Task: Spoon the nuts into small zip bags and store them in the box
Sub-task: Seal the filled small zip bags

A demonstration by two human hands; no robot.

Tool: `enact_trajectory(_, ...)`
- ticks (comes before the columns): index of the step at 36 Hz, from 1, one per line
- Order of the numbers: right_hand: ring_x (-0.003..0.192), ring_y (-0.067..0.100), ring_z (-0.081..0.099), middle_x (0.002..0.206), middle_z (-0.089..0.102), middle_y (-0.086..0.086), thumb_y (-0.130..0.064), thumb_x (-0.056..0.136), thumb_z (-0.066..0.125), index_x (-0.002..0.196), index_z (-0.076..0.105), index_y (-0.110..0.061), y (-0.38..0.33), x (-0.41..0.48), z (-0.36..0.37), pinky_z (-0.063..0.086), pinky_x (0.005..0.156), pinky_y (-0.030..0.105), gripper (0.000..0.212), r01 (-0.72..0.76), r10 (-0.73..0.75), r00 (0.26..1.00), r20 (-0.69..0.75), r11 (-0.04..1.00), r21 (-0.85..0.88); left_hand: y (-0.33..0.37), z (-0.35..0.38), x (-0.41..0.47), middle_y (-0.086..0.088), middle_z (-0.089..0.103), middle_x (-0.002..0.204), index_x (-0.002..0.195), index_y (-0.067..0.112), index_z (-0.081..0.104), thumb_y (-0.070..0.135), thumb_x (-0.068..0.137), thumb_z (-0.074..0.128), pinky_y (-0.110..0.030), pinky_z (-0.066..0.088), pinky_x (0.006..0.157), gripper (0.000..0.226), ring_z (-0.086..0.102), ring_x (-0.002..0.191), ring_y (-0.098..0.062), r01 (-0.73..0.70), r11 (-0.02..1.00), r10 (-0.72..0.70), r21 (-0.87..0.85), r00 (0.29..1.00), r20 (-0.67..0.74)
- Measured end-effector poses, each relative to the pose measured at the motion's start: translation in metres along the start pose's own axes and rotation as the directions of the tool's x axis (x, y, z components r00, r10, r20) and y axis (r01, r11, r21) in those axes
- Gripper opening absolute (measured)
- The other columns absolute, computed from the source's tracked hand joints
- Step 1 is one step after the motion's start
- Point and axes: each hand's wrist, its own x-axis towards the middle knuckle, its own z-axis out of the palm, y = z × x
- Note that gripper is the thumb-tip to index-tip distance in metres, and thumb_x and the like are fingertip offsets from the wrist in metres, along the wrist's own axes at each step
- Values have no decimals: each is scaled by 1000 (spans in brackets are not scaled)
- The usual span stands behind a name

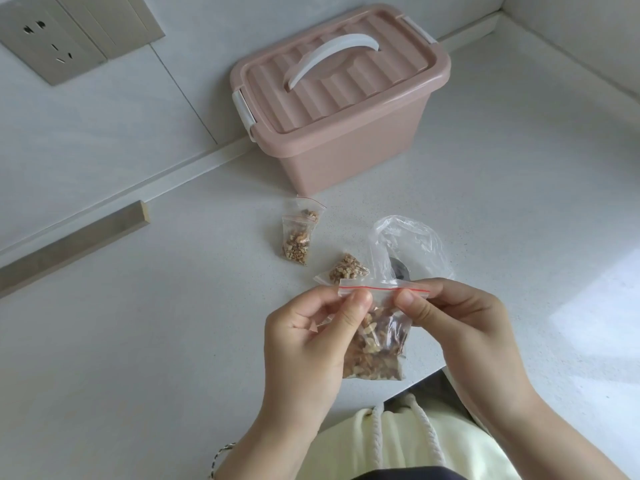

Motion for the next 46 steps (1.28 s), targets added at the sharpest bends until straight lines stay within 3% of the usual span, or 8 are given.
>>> enact_trajectory(8, 59, 5, 63, 58, 68, -2, -22, 61, 65, 56, 74, -22, 1, -1, 0, 46, 61, 10, 10, 32, -32, 999, -4, 999, -36, 3, 0, 1, 3, 63, 53, 69, 24, 73, 21, 68, 71, -14, 44, 52, 4, 55, 49, -4, 19, 999, -20, 29, 998, 55)
enact_trajectory(15, 58, 3, 61, 58, 68, -5, -22, 65, 63, 59, 73, -26, 2, 2, -6, 46, 61, 11, 13, 71, -68, 997, 36, 993, -96, 6, -12, 10, -8, 73, 69, 71, 5, 71, 14, 64, 71, -18, 51, 61, 11, 66, 59, -13, 59, 998, -60, 12, 986, 153)
enact_trajectory(22, 69, 6, 65, 72, 72, -5, -31, 76, 63, 72, 73, -21, 7, 4, -12, 47, 66, 13, 15, 144, -126, 986, 113, 975, -171, 8, -12, 10, 1, 69, 56, 59, 18, 72, 13, 61, 69, -10, 44, 56, 6, 59, 52, -3, 9, 999, -15, 49, 992, 125)
enact_trajectory(25, 75, 8, 66, 78, 71, -6, -44, 74, 66, 79, 72, -24, 8, 6, -16, 47, 70, 14, 22, 238, -178, 960, 217, 926, -292, 10, -14, 10, 2, 71, 60, 59, 23, 74, 11, 61, 75, -12, 47, 59, 12, 64, 57, -4, 17, 998, -26, 65, 988, 151)
enact_trajectory(33, 75, 2, 64, 78, 65, -18, -33, 80, 64, 77, 68, -29, 13, 10, -14, 43, 70, 7, 6, 427, -266, 889, 374, 777, -463, 9, -15, 6, 2, 72, 66, 62, 26, 75, 20, 58, 70, -15, 51, 62, 9, 66, 61, -6, 49, 990, -72, 130, 981, 179)
enact_trajectory(37, 73, -3, 61, 77, 61, -20, -35, 80, 57, 81, 62, -34, 18, 13, -15, 44, 67, 10, 5, 510, -308, 853, 422, 666, -544, 6, -18, 6, -1, 72, 66, 62, 25, 74, 16, 63, 80, -19, 52, 59, 10, 66, 61, -9, 38, 984, -75, 175, 974, 212)
enact_trajectory(40, 72, -4, 58, 75, 59, -21, -37, 80, 56, 83, 61, -32, 22, 16, -18, 46, 64, 16, 8, 553, -356, 833, 424, 580, -599, 3, -19, 4, -1, 72, 66, 66, 22, 74, 16, 65, 70, -17, 50, 59, 7, 66, 61, -9, 29, 981, -69, 193, 976, 208)
enact_trajectory(46, 68, -2, 56, 75, 54, -24, -44, 85, 54, 76, 67, -23, 26, 20, -21, 47, 62, 18, 26, 627, -418, 778, 468, 484, -610, -1, -21, -1, -1, 73, 69, 71, 22, 75, 23, 63, 73, -18, 51, 60, 8, 67, 62, -12, 30, 984, -63, 174, 981, 186)
